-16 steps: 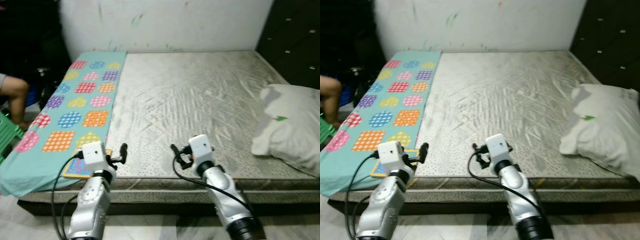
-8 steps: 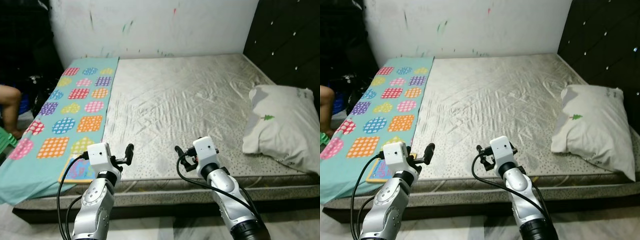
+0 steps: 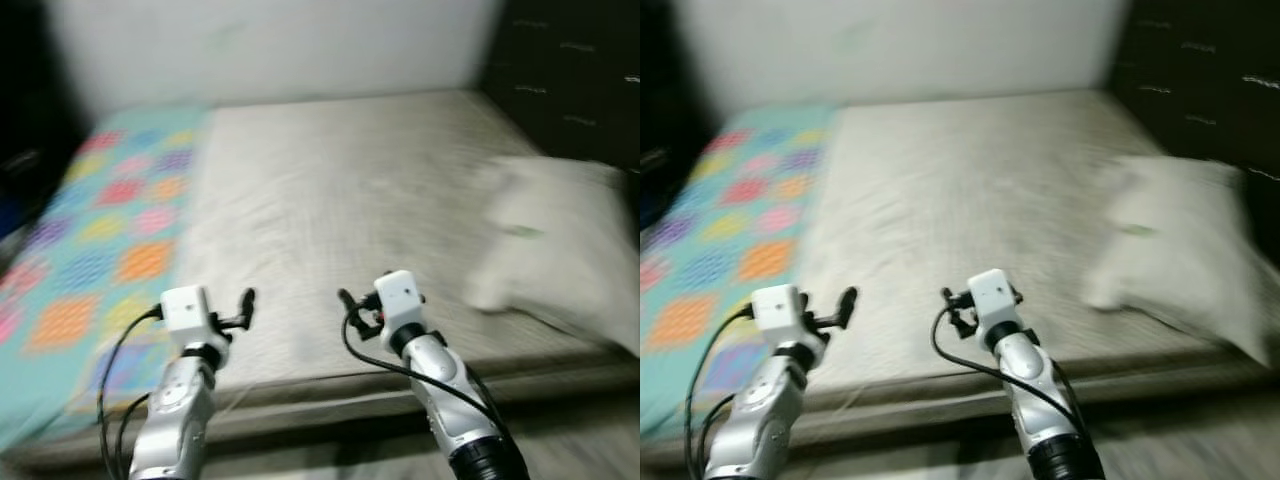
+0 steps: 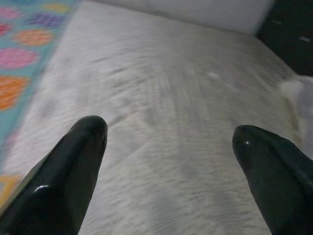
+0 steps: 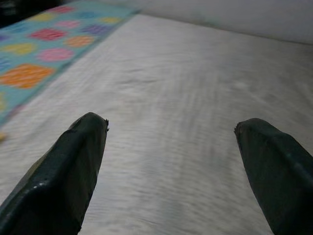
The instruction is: Clean up the room
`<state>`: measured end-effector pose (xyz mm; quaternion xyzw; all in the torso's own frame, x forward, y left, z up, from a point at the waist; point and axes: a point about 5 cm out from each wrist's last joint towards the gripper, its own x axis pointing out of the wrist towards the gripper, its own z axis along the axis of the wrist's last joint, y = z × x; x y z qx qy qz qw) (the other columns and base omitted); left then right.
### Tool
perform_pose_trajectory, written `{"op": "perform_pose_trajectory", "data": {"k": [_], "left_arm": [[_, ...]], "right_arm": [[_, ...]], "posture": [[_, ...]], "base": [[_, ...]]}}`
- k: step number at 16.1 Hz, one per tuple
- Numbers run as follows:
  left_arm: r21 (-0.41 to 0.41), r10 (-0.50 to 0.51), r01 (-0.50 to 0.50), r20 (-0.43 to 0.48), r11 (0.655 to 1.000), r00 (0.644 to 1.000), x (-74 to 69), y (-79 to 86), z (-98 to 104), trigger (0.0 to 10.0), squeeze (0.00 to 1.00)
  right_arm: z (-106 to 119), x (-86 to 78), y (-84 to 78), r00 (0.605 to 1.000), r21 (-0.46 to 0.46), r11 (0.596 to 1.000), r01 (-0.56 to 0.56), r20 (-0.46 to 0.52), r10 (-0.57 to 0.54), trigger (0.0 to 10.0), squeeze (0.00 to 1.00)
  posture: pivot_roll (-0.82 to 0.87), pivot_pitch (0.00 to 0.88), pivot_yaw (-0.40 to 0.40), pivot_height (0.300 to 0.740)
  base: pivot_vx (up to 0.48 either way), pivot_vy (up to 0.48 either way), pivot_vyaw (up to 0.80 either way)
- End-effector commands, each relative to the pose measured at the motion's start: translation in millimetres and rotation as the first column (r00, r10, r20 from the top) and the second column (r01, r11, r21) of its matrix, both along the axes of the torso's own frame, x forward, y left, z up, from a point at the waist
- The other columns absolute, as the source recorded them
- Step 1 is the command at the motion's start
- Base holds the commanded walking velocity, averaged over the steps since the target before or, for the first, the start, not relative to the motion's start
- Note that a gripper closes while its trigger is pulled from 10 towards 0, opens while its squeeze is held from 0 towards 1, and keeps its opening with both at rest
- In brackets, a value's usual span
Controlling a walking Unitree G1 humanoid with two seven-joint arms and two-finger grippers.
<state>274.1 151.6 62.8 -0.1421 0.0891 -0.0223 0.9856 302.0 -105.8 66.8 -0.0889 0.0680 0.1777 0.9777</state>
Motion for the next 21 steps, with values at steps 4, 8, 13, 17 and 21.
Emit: {"op": "perform_pose_trajectory", "data": {"k": [4, 8, 13, 17, 21], "left_arm": [[-0.012, -0.024, 0.024, 0.009, 1.0, 1.0, 0.9, -10.7, 2.0, 10.0, 0.0], [0.011, 0.0, 0.0, -0.012, 1.0, 1.0, 0.3, -8.3, -0.2, 10.0, 0.0], [0.023, -0.014, 0.014, -0.007, 1.0, 1.0, -1.1, -11.1, 0.0, 10.0, 0.0], [0.021, -0.015, 0.015, -0.009, 1.0, 1.0, -1.4, -12.1, -0.7, 10.0, 0.0], [0.083, -0.053, 0.048, 0.06, 0.995, 0.997, -9.2, -1.9, 16.7, 10.0, 0.0]], "right_arm": [[-0.1, -1.5, -9.6, 1.0, -0.039, 0.999, 0.004, 0.019, -0.003, 10.0, 0.0], [-0.1, -2.6, -9.7, 1.0, -0.033, 0.999, -0.001, 0.026, 0.002, 10.0, 0.0], [4.0, -3.1, -6.3, 0.999, -0.027, 1.0, -0.009, 0.05, 0.011, 10.0, 0.0], [4.6, -2.7, -5.2, 0.999, -0.015, 1.0, -0.01, 0.05, 0.01, 10.0, 0.0], [18.5, -1.8, -17.0, 0.995, 0.029, 0.999, 0.039, 0.088, -0.041, 10.0, 0.0]], "posture": [[-0.08, 0.0, 0.025, 0.74], [-0.07, 0.0, 0.023, 0.74], [-0.08, 0.0, 0.023, 0.74], [-0.07, 0.0, 0.021, 0.74], [-0.08, 0.0, 0.024, 0.74]], "base": [[0.239, 0.0, 0.0], [0.0, 0.0, 0.0], [0.0, 0.0, 0.42], [0.0, 0.0, 0.72], [0.0, -0.071, 0.0]]}}
